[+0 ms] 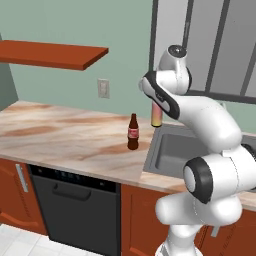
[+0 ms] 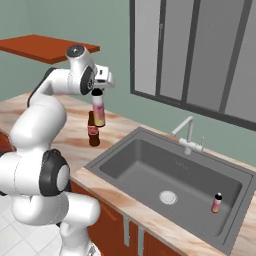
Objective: Place the large bottle from the dining counter next to the other large bottle outside the sink, and place the small bottle from the dining counter next to the other small bottle inside the sink.
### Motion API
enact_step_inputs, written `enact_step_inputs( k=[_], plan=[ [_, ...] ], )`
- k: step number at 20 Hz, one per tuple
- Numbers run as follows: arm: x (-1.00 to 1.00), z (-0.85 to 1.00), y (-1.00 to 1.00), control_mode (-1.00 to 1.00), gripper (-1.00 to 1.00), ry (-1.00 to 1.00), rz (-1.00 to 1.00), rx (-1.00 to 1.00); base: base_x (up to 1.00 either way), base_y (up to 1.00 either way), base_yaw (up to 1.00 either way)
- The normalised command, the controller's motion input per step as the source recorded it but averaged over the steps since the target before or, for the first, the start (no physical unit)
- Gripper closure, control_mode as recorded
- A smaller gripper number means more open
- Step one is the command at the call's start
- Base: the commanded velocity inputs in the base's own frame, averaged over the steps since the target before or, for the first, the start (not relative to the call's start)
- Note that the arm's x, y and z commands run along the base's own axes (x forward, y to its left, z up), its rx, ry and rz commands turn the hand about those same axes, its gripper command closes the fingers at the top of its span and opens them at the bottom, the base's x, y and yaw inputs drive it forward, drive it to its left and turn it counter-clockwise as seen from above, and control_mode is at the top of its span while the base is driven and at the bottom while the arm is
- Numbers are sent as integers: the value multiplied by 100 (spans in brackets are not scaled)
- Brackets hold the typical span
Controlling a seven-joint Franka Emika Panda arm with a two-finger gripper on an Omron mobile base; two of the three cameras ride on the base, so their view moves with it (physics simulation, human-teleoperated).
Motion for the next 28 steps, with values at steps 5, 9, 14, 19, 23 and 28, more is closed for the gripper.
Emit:
enact_step_inputs(
  k=[5,9,14,19,23,28],
  plan=[
    [18,-20,-2,-100,100,0,0,3,0,0,0],
    [12,-23,-3,-100,100,0,0,3,0,0,0],
    [1,-22,-11,-100,100,0,0,2,0,0,0],
    [0,-20,-9,-100,100,0,0,1,0,0,0],
    [0,-11,-1,-100,100,0,0,1,0,0,0],
    [0,-15,0,-100,100,0,0,1,0,0,0]
  ],
)
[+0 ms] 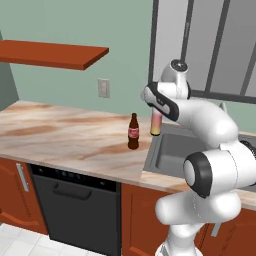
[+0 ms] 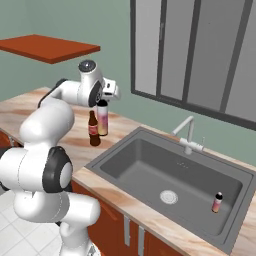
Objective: Place the large bottle from the dining counter next to the other large bottle outside the sink, and place the small bottle from the dining counter next to the other small bottle inside the sink.
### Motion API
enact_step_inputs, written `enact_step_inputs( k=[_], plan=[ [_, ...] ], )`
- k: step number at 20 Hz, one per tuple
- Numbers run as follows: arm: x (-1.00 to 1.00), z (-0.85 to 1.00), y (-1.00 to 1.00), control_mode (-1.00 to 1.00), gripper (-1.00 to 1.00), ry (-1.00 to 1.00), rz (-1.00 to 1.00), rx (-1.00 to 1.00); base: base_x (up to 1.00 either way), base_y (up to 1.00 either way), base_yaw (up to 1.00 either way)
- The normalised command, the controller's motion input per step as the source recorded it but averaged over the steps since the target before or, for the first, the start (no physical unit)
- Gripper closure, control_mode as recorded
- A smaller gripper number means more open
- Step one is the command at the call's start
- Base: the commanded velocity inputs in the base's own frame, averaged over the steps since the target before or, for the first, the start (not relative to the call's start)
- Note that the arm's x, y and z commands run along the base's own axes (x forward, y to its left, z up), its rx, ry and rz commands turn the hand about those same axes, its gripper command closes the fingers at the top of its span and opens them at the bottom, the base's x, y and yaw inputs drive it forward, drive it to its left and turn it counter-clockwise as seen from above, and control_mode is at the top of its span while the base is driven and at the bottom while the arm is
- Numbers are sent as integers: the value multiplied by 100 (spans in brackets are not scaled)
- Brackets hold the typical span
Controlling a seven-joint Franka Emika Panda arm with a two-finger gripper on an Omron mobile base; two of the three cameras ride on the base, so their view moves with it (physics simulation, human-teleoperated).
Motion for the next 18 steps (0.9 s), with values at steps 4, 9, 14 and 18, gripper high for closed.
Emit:
enact_step_inputs(
  k=[4,9,14,18],
  plan=[
    [2,-21,0,-100,100,0,0,0,0,0,0],
    [7,-19,0,-100,100,0,0,0,0,0,0],
    [2,-13,0,-100,100,0,0,0,0,0,0],
    [0,-12,0,-100,100,0,0,1,0,0,0]
  ],
)
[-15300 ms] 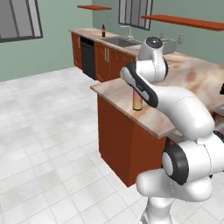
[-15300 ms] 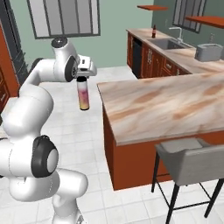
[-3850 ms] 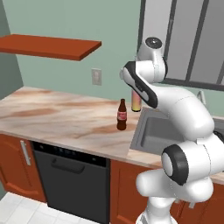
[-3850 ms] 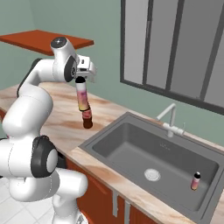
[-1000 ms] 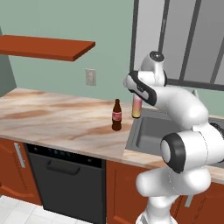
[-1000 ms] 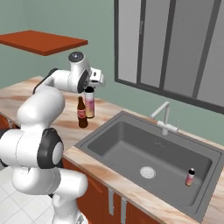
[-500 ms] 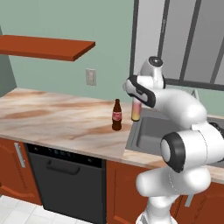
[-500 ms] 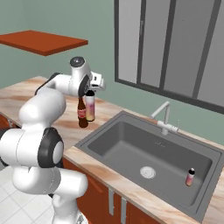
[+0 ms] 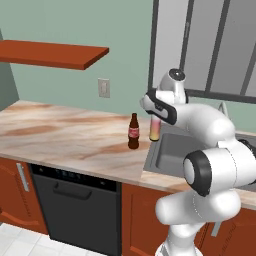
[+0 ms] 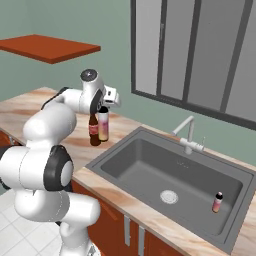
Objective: Place the large bottle from the dining counter next to the other large bottle outside the sink, and place the small bottle from the dining counter next to the other small bottle inside the sink.
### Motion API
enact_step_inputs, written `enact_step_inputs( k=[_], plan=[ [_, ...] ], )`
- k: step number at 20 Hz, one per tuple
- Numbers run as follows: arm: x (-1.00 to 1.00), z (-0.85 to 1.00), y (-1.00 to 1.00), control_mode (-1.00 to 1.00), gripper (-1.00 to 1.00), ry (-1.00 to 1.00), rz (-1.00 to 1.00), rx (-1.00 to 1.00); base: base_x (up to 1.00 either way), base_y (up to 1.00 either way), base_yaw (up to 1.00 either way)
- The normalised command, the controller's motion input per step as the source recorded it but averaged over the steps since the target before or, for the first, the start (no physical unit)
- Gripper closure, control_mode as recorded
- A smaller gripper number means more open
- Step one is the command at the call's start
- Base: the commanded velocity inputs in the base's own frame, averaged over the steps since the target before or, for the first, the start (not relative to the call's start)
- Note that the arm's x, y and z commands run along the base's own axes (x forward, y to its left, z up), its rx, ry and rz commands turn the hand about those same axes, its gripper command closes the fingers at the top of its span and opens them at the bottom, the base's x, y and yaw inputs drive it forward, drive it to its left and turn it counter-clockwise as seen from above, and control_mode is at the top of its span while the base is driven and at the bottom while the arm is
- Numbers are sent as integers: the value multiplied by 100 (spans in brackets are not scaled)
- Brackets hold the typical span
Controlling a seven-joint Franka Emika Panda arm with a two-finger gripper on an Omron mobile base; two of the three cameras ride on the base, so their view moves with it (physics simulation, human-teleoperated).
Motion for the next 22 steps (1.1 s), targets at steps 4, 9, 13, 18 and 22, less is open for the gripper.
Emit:
enact_step_inputs(
  k=[4,9,13,18,22],
  plan=[
    [0,-12,0,-100,100,0,0,1,0,0,0],
    [2,-12,0,-100,100,0,0,1,0,0,0],
    [1,-12,0,-100,100,0,0,1,0,0,0],
    [1,-14,0,-100,100,0,0,1,0,0,0],
    [4,-11,0,-100,100,-1,0,1,0,0,0]
  ],
)
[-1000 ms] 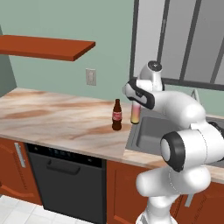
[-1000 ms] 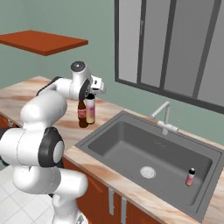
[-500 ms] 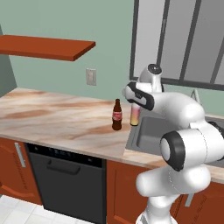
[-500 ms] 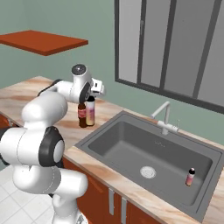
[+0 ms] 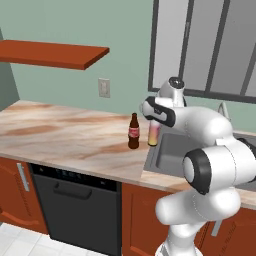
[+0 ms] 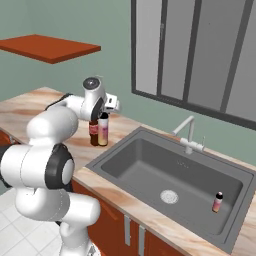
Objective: Place the large bottle from the dining counter next to the other large bottle outside the sink, and place the small bottle from the dining counter next to the other small bottle inside the sink.
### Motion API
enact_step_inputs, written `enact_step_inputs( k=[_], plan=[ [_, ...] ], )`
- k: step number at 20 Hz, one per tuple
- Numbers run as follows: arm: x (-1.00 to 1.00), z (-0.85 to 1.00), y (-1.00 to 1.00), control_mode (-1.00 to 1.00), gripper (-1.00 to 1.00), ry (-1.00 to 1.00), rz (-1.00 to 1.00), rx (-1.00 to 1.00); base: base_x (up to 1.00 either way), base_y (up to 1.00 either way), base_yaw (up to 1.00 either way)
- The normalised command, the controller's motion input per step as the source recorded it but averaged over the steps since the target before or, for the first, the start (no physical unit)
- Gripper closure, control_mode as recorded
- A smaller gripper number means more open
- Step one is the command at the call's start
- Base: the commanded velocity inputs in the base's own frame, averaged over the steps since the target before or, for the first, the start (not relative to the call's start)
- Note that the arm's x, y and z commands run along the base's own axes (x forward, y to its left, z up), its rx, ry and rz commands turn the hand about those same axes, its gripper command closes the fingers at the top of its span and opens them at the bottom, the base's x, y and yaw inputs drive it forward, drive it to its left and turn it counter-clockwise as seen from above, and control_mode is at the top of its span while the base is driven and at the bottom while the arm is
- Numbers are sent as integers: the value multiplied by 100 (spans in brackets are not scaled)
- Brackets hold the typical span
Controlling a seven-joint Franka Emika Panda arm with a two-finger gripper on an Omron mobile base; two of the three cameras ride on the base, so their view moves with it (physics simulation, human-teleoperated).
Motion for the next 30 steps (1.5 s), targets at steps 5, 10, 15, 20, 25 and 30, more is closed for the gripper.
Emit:
enact_step_inputs(
  k=[5,10,15,20,25,30],
  plan=[
    [5,-13,1,-100,100,-1,0,1,0,0,0],
    [7,-14,3,-100,100,-2,0,1,0,0,0],
    [7,-17,0,-100,100,-2,0,1,0,0,0],
    [6,-20,0,-100,100,-2,0,2,0,0,0],
    [8,-15,1,-100,100,-2,0,2,0,0,0],
    [9,-5,4,-100,100,-2,0,2,0,0,0]
  ],
)
